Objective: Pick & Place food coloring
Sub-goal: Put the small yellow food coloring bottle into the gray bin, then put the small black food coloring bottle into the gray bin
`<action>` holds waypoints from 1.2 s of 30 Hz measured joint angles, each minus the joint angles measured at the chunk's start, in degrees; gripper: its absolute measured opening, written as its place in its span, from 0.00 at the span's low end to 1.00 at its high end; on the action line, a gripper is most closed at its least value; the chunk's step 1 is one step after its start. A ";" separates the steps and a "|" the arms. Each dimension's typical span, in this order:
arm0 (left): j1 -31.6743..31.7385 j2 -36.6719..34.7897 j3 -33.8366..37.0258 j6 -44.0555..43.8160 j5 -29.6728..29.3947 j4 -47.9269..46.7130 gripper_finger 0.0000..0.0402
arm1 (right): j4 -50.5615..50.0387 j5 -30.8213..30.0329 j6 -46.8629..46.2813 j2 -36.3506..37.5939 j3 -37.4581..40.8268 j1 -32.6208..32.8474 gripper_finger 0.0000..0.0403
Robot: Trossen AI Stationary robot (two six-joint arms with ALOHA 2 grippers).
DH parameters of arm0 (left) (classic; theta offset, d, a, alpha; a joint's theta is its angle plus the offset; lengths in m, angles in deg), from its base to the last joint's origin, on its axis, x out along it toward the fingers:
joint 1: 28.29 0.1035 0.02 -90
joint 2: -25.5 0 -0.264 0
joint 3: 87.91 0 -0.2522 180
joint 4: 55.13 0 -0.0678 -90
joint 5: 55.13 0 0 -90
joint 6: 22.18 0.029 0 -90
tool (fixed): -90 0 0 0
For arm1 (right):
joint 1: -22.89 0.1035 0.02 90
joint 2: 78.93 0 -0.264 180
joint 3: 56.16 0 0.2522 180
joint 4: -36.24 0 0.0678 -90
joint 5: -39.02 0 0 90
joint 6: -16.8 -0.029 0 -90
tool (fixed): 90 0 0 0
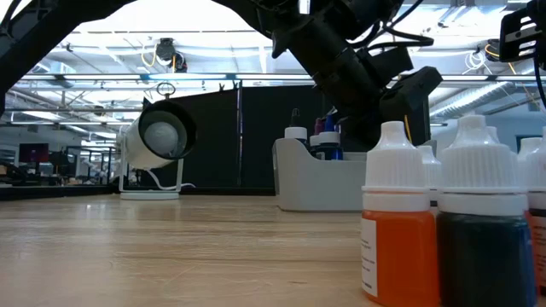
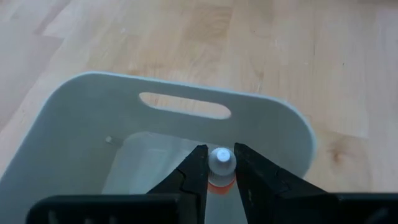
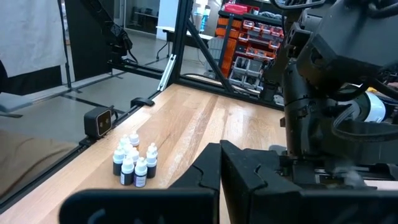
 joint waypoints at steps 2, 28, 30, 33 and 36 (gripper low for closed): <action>-0.04 0.00 0.00 -0.35 0.55 -0.11 0.21 | 0.00 0.02 0.27 0.00 0.00 0.00 0.00; -9.76 -26.07 0.15 8.43 -6.78 -30.15 0.30 | -0.46 0.04 1.45 -0.01 -0.04 0.00 0.00; -12.63 -29.30 2.92 4.96 -9.70 -36.86 0.20 | -0.50 0.04 1.45 -0.04 -0.04 0.00 0.00; -16.28 -34.46 14.48 -0.86 -11.53 -33.72 0.04 | -0.44 0.04 1.12 -0.04 -0.04 0.00 0.00; -19.68 -39.56 31.68 1.07 -8.23 -16.38 0.03 | -0.45 0.05 -0.74 -0.06 -0.04 0.00 0.00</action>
